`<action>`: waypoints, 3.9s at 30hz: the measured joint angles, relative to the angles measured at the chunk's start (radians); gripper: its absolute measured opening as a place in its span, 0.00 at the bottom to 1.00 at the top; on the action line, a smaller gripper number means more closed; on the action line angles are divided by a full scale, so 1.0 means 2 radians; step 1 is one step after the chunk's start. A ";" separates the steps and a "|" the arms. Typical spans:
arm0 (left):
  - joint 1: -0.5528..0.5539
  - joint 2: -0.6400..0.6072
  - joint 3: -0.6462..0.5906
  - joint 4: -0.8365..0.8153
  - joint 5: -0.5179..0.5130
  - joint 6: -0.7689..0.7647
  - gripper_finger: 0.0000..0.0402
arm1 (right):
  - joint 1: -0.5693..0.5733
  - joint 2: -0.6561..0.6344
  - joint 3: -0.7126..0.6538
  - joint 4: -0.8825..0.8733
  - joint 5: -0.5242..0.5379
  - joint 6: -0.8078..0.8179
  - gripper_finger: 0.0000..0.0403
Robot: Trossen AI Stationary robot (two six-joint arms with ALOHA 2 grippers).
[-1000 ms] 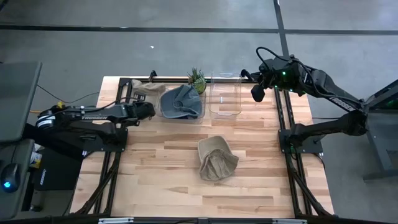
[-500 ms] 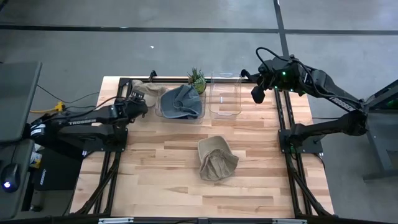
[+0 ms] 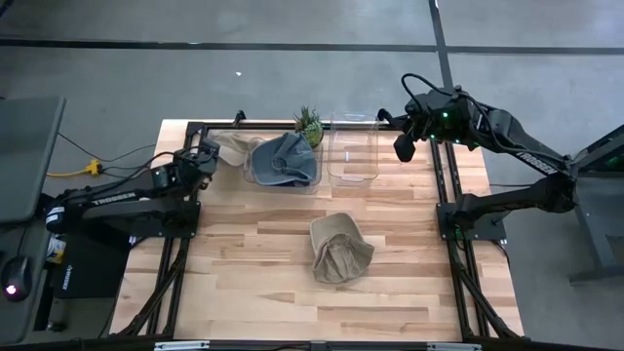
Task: Pick & Place hat
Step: Put the top brown cap into the right transparent bin
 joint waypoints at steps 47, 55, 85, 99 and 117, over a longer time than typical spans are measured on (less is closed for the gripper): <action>0.000 -0.073 0.156 0.107 0.235 0.450 0.00 | 0.000 0.004 0.000 0.026 -0.133 -0.084 0.02; 0.000 -0.036 0.156 0.123 0.267 0.454 0.00 | 0.001 0.049 0.000 0.069 -0.200 -0.101 0.07; 0.000 -0.023 0.156 0.069 0.397 0.420 0.00 | 0.103 0.129 0.000 0.133 -0.219 -0.086 0.17; -0.023 -0.023 0.156 -0.102 0.475 0.363 0.00 | 0.134 0.181 0.000 0.118 -0.199 -0.072 0.17; -0.108 0.099 0.156 -0.181 0.431 0.459 0.16 | 0.128 0.181 0.000 0.108 -0.181 -0.083 0.17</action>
